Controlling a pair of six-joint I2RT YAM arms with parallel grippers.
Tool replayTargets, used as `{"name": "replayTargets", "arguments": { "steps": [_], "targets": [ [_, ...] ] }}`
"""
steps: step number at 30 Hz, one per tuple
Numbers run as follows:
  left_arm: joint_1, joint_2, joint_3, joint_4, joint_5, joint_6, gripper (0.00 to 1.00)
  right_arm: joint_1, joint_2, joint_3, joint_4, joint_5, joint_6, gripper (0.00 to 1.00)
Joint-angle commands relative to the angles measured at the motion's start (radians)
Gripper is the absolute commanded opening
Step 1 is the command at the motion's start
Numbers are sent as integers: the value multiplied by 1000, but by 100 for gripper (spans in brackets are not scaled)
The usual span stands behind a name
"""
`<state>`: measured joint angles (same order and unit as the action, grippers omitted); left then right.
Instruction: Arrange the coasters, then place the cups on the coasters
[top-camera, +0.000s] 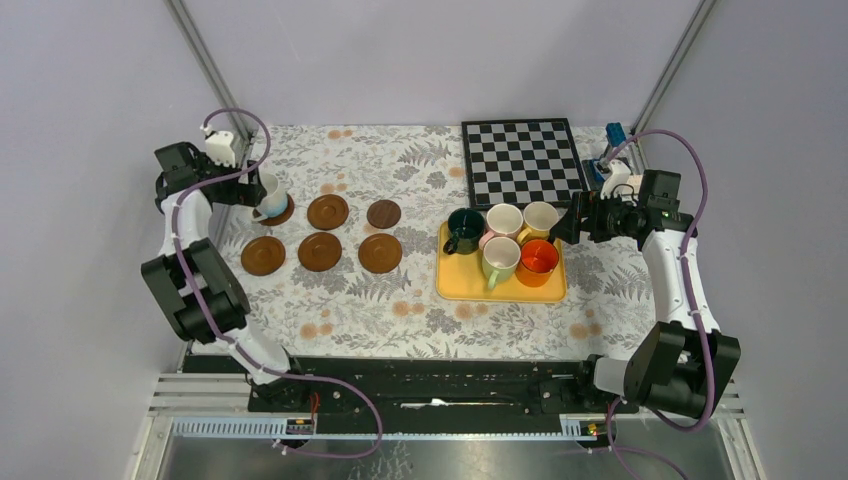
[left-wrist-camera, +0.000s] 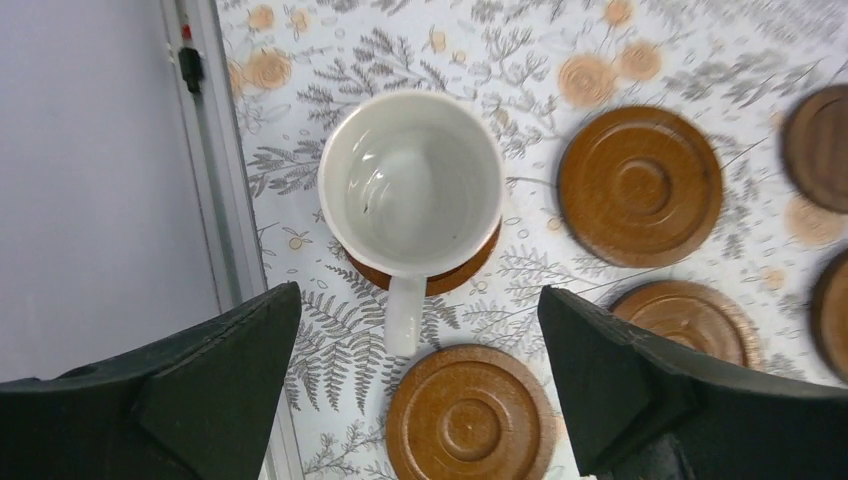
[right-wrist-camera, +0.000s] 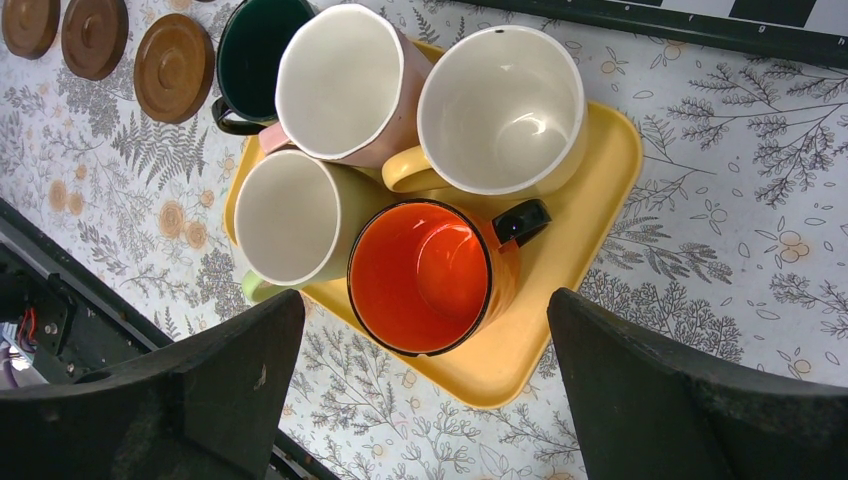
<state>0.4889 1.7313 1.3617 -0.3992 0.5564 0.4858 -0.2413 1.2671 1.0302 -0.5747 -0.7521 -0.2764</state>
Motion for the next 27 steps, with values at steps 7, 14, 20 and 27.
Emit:
{"name": "replayTargets", "arguments": {
  "steps": [7,14,20,27],
  "targets": [
    [-169,-178,129,-119,-73,-208,99,4,-11,36,22,102,44,98],
    [-309,-283,108,-42,-65,-347,99,4,-42,18,57,248,118,98],
    [-420,-347,34,39,45,-445,99,4,-54,9,41,227,100,98],
    [-750,-312,-47,-40,-260,-406,99,4,-26,-8,61,179,110,98]
  ]
}}
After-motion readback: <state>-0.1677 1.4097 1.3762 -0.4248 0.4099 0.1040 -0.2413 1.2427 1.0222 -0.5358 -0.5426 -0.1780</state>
